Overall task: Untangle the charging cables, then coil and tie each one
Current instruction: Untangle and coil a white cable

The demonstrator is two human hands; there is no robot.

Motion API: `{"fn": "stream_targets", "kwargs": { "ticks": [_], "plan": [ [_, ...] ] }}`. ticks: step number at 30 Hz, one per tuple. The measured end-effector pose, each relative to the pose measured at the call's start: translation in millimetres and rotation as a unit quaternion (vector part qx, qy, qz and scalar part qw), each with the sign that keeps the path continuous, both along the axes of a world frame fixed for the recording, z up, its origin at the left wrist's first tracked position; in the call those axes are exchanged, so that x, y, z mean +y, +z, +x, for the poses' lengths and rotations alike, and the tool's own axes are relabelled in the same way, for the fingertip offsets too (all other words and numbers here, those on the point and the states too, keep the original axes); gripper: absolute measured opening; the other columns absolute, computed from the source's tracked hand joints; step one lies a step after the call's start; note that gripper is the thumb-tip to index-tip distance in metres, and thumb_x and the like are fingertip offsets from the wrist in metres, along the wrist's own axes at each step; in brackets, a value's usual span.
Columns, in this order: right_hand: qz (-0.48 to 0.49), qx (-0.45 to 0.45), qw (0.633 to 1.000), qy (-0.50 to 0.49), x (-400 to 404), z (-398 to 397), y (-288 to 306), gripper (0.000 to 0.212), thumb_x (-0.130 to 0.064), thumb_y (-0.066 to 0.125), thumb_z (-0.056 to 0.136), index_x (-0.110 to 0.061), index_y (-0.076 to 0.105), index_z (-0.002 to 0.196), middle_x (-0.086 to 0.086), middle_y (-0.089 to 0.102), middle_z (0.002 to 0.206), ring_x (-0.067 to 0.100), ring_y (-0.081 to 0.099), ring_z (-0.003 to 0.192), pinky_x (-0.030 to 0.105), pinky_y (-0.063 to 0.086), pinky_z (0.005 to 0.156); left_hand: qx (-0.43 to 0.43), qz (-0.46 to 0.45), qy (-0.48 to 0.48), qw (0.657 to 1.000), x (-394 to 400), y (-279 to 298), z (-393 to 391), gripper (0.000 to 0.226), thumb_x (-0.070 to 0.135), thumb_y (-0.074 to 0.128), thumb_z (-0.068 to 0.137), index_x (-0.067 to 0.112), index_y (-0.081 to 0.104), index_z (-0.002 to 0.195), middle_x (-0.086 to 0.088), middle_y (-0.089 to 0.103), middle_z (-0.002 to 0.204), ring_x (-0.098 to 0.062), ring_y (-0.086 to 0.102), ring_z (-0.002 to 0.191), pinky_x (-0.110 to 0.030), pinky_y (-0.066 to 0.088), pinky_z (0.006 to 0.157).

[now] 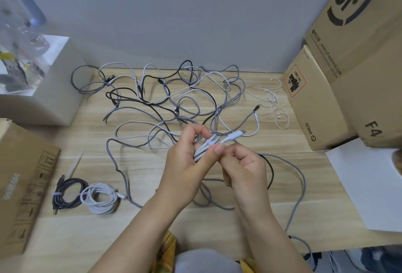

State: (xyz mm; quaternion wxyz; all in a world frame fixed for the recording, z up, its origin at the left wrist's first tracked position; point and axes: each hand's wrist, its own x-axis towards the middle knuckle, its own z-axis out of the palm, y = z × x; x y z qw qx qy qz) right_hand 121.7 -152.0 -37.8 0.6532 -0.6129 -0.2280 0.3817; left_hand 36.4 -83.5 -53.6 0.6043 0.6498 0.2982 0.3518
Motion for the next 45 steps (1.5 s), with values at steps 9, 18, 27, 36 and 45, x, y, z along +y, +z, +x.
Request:
{"fn": "stream_targets", "kwargs": {
  "ticks": [9,18,27,36,45],
  "plan": [
    [-0.049,-0.121,0.99,-0.057,-0.5,3.2,-0.5,0.054,0.003,0.07,0.077,-0.02,0.034,0.044,-0.011,0.023,0.036,0.005,0.02,0.039,0.012,0.018,0.039,0.003,-0.093,-0.038,0.995,-5.1,-10.1,3.0,0.043,0.065,0.062,0.069,0.028,0.047,0.084,-0.028,0.046,0.068,-0.032,0.042,0.064,-0.047,0.036,0.062],
    [-0.054,-0.175,0.982,-0.038,-1.8,-1.1,-1.8,0.032,-0.006,0.07,0.073,-0.02,0.043,0.062,-0.009,0.04,0.037,0.004,0.035,0.035,0.012,0.032,0.043,0.037,-0.193,-0.107,0.975,11.5,-5.2,0.0,0.026,0.035,0.054,0.081,0.015,0.062,0.067,-0.007,0.044,0.057,-0.012,0.033,0.049,-0.014,0.034,0.046],
    [0.064,0.079,0.995,0.021,-3.2,2.7,21.8,0.04,0.018,0.054,0.073,-0.013,0.029,0.08,-0.011,0.028,0.039,0.001,0.03,0.03,0.013,0.037,0.04,0.042,-0.234,-0.135,0.962,6.5,0.3,2.6,0.036,0.036,0.056,0.088,0.019,0.061,0.058,0.003,0.036,0.039,-0.011,0.033,0.045,-0.027,0.046,0.06],
    [0.118,0.164,0.979,-0.031,-6.0,-2.1,22.0,0.043,0.021,0.05,0.071,-0.015,0.027,0.072,-0.01,0.027,0.038,0.001,0.027,0.029,0.011,0.032,0.034,-0.004,-0.275,-0.134,0.952,1.9,3.8,8.6,0.038,0.035,0.044,0.081,0.024,0.056,0.046,0.009,0.033,0.042,-0.008,0.028,0.045,-0.024,0.037,0.059],
    [0.191,0.225,0.954,-0.058,-13.2,6.0,23.7,0.038,0.012,0.052,0.051,-0.024,0.041,0.056,-0.011,0.027,0.038,0.002,0.02,0.032,0.014,0.027,0.037,-0.011,-0.269,-0.151,0.951,1.1,15.9,9.2,0.035,0.036,0.042,0.082,0.014,0.054,0.058,0.008,0.035,0.042,-0.009,0.029,0.044,-0.028,0.03,0.059]
  ]
}}
